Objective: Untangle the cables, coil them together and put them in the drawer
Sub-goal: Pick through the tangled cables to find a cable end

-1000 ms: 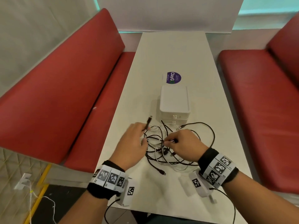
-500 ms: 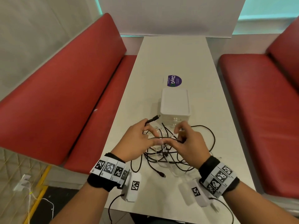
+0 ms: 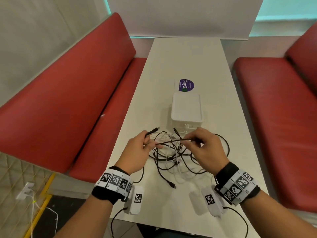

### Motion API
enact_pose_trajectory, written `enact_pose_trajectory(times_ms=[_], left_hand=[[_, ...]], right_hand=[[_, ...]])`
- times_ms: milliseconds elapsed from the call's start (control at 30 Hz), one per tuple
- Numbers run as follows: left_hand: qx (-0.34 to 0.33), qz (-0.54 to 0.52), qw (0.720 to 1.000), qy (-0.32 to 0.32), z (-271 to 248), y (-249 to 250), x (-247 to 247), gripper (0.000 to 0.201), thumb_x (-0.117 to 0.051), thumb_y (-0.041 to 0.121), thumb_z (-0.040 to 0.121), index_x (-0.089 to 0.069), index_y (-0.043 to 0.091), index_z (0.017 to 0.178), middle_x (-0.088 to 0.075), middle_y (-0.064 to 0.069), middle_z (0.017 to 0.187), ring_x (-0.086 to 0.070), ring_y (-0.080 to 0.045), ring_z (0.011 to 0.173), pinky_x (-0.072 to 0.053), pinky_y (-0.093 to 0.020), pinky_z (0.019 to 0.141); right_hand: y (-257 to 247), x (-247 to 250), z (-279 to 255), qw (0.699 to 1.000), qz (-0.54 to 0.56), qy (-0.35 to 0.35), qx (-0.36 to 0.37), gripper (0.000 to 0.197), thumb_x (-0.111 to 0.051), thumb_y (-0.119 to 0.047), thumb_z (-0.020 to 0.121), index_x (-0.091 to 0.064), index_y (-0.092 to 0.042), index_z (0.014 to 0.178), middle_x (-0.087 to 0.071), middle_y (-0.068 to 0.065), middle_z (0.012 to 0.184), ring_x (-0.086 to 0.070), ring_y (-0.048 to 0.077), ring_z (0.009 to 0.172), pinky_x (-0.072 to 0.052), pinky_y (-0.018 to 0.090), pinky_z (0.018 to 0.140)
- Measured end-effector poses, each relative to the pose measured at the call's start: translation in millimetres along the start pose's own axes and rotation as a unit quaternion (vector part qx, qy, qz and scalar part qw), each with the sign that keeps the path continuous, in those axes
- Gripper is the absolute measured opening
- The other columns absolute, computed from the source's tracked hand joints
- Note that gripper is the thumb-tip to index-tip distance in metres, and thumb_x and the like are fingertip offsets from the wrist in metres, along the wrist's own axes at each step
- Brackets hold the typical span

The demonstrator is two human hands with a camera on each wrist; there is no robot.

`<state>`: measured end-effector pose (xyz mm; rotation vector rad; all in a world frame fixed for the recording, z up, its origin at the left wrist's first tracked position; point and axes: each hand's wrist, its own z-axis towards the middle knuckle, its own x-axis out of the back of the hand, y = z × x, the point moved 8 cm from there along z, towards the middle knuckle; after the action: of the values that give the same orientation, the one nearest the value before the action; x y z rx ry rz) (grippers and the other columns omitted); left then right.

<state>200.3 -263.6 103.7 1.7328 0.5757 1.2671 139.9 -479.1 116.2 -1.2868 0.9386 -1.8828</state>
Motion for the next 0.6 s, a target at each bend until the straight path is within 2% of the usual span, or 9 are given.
enact_pose_trajectory(times_ms=[67,100,167,233,333,367,433,500,600], left_hand=[[0.001,0.032,0.999,-0.002,-1.9,-2.1,-6.2,0.030,-0.051,0.001,0.099,-0.033,0.015,0.079,-0.079,0.008,0.088,-0.064,0.007,0.070,-0.041,-0.018,0.058],[0.000,0.037,0.999,0.009,-2.2,0.0,-6.6,0.028,-0.050,0.000,0.099,-0.035,0.016,0.080,-0.078,0.007,0.087,-0.062,0.005,0.064,-0.042,-0.015,0.056],[0.011,-0.001,0.999,0.038,-2.3,-0.1,-1.7,0.026,-0.049,-0.002,0.099,-0.043,0.018,0.083,-0.075,0.000,0.085,-0.069,-0.006,0.070,-0.055,-0.023,0.065],[0.024,-0.064,0.997,0.037,-1.5,-1.1,2.2,0.020,-0.048,-0.008,0.099,-0.047,0.008,0.087,-0.075,-0.010,0.086,-0.076,-0.018,0.082,-0.059,-0.034,0.083],[0.032,-0.191,0.981,0.003,-6.2,4.3,1.4,0.011,-0.046,-0.019,0.097,-0.054,-0.011,0.097,-0.075,-0.023,0.091,-0.076,-0.026,0.083,-0.063,-0.039,0.079],[0.035,-0.223,0.974,-0.003,-8.5,6.4,0.3,0.018,-0.046,-0.020,0.097,-0.060,-0.008,0.095,-0.074,-0.025,0.092,-0.075,-0.028,0.078,-0.063,-0.038,0.074],[0.044,-0.252,0.967,-0.007,-12.2,6.9,-1.1,0.048,-0.045,-0.020,0.096,-0.069,0.015,0.076,-0.073,-0.024,0.091,-0.068,-0.023,0.066,-0.058,-0.031,0.062],[0.051,-0.213,0.976,-0.009,-13.2,2.3,-0.9,0.048,-0.042,-0.020,0.096,-0.056,0.018,0.070,-0.070,-0.014,0.082,-0.053,-0.014,0.058,-0.041,-0.022,0.050],[0.052,-0.103,0.993,-0.015,-10.4,-6.9,-0.9,0.029,-0.047,-0.005,0.088,-0.036,0.017,0.073,-0.058,-0.004,0.073,-0.046,-0.008,0.062,-0.035,-0.027,0.063]], right_hand=[[-23.3,-1.1,-6.0,0.998,-0.003,-0.001,0.069,0.008,-0.077,-0.016,0.087,-0.071,-0.021,0.084,-0.062,-0.005,0.071,-0.057,0.015,0.067,-0.045,0.021,0.063],[-25.5,-6.6,-8.4,0.998,-0.013,-0.025,0.063,0.007,-0.073,-0.021,0.091,-0.069,-0.024,0.086,-0.061,-0.005,0.069,-0.057,0.016,0.067,-0.046,0.024,0.062],[-11.1,-20.1,-12.0,0.992,-0.087,-0.093,0.010,0.015,-0.059,-0.037,0.098,-0.060,-0.028,0.086,-0.059,-0.002,0.062,-0.055,0.016,0.062,-0.047,0.034,0.061],[8.2,-27.5,-14.8,0.968,-0.204,-0.146,-0.026,0.030,-0.047,-0.050,0.100,-0.052,-0.027,0.082,-0.057,-0.002,0.058,-0.054,0.015,0.060,-0.045,0.036,0.060],[29.0,-29.6,-15.9,0.954,-0.223,-0.182,-0.084,0.044,-0.042,-0.062,0.098,-0.050,-0.024,0.078,-0.058,-0.004,0.059,-0.054,0.015,0.062,-0.041,0.035,0.059],[34.6,-30.0,-15.4,0.954,-0.207,-0.189,-0.107,0.052,-0.041,-0.068,0.096,-0.052,-0.021,0.077,-0.058,-0.004,0.060,-0.054,0.015,0.061,-0.042,0.035,0.060],[42.3,-30.8,-14.1,0.953,-0.163,-0.204,-0.155,0.067,-0.041,-0.075,0.092,-0.057,-0.012,0.074,-0.057,-0.002,0.061,-0.051,0.016,0.060,-0.045,0.039,0.063],[35.9,-28.3,-10.0,0.959,-0.121,-0.196,-0.163,0.064,-0.049,-0.067,0.094,-0.065,-0.008,0.074,-0.063,-0.002,0.068,-0.054,0.015,0.062,-0.046,0.040,0.067],[-8.5,-6.9,5.4,0.994,-0.059,-0.078,-0.047,0.021,-0.064,-0.036,0.097,-0.073,-0.020,0.088,-0.064,-0.002,0.090,-0.060,0.009,0.080,-0.045,0.026,0.074]])
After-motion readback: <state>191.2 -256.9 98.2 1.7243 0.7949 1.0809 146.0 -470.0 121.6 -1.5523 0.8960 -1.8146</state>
